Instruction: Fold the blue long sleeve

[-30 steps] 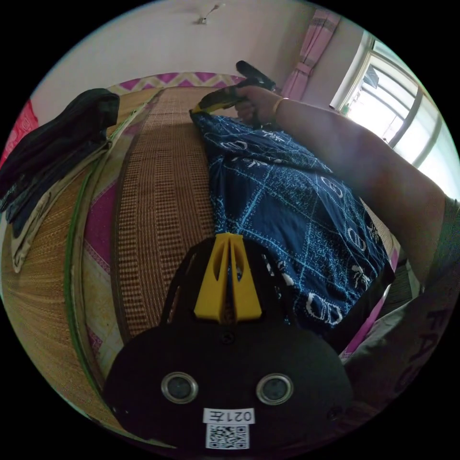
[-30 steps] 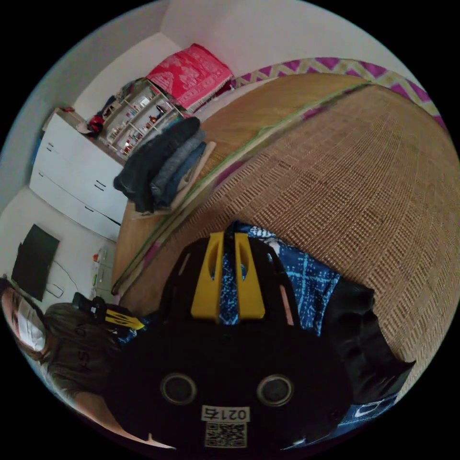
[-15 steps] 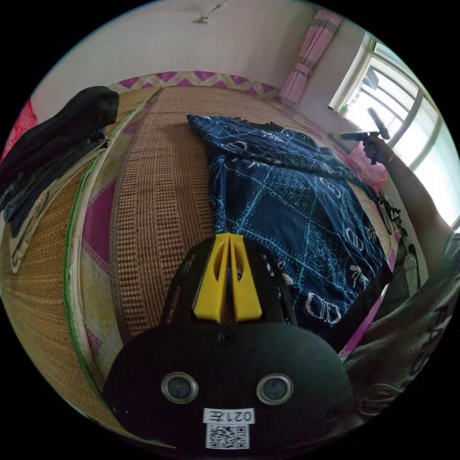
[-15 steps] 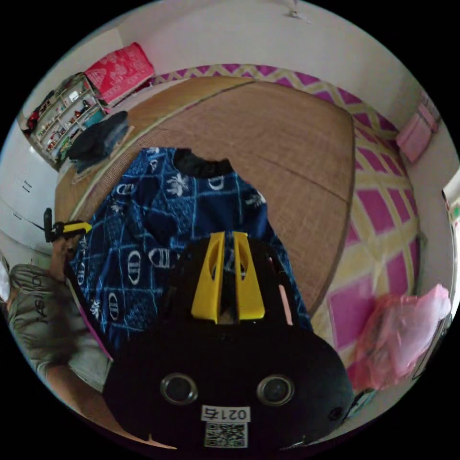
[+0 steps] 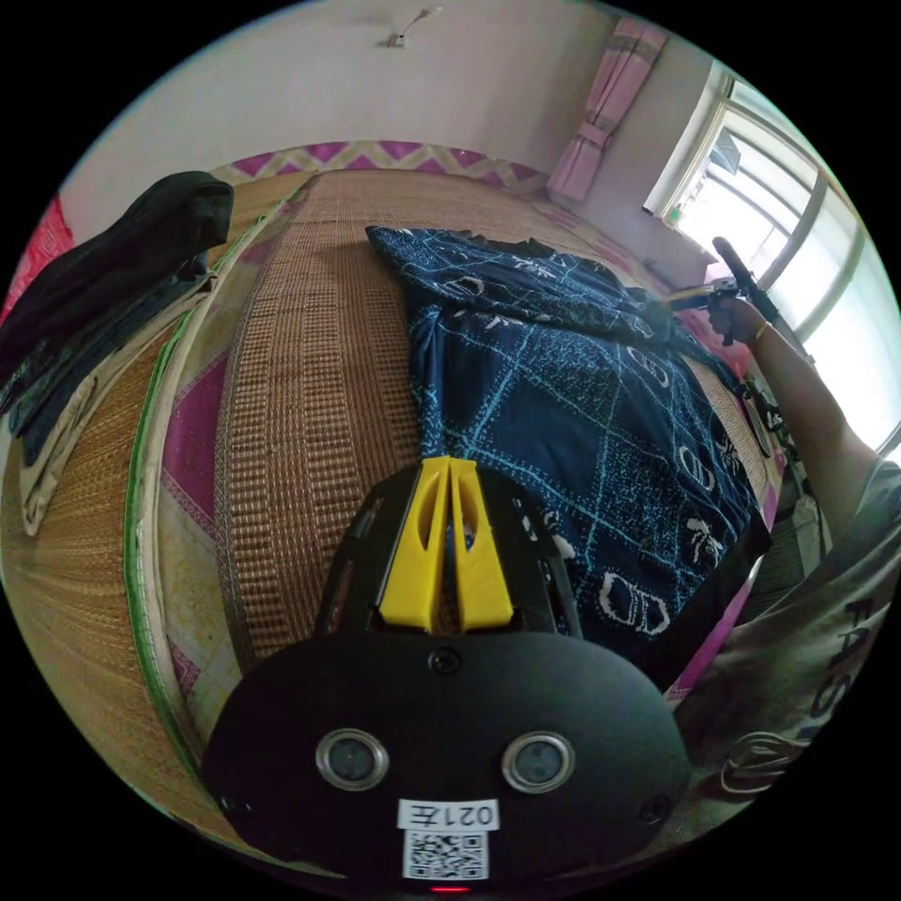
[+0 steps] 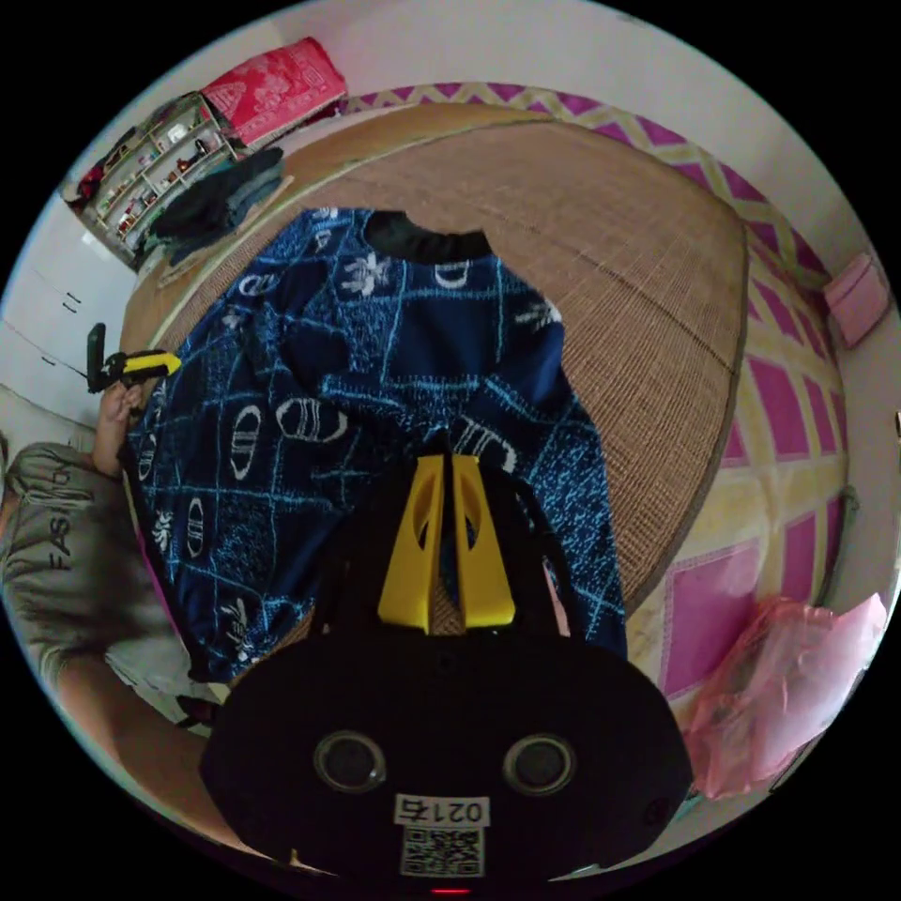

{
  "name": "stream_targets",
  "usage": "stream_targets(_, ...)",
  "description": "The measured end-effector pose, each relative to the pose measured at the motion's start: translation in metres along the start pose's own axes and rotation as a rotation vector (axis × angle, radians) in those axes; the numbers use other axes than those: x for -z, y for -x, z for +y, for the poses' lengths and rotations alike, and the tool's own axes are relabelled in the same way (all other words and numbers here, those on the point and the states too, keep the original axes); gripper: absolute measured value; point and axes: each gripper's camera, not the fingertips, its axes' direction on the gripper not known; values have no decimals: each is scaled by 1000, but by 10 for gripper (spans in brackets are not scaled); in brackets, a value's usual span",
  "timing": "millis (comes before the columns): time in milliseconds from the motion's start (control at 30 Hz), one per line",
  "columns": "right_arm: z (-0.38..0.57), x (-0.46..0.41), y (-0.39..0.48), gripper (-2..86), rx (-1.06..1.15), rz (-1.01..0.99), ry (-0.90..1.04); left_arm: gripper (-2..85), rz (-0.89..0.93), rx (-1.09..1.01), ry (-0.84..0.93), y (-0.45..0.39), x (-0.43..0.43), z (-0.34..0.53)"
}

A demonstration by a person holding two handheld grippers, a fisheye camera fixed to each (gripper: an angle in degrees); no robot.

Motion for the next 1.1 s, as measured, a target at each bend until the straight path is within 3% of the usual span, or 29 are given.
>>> stream_targets(133, 0, 14, -14, 0, -55, 38, -44, -10, 0, 0, 0, -2, -1, 0)
stream_targets(267, 6, -24, -16, 23, -39, 144, 177, -10, -14, -7, -1, -7, -2, 0)
stream_targets(433, 43, 14, -31, 105, -185, 222, 66, -10, -29, -15, -1, -13, -3, -1)
stream_targets(533, 105, 63, -49, 111, -338, 242, -61, -10, -17, -9, -1, -13, -4, -1)
stream_targets(700, 298, 138, -63, 79, -791, 82, -417, -10, -10, -5, -1, -15, -5, -2)
stream_targets(900, 482, 137, -54, 87, -1257, 8, -639, -10, 16, 11, -3, -15, -6, -2)
stream_targets(1100, 538, 103, -67, 125, -1453, -187, -756, -10, 46, 37, -5, -15, -8, -2)
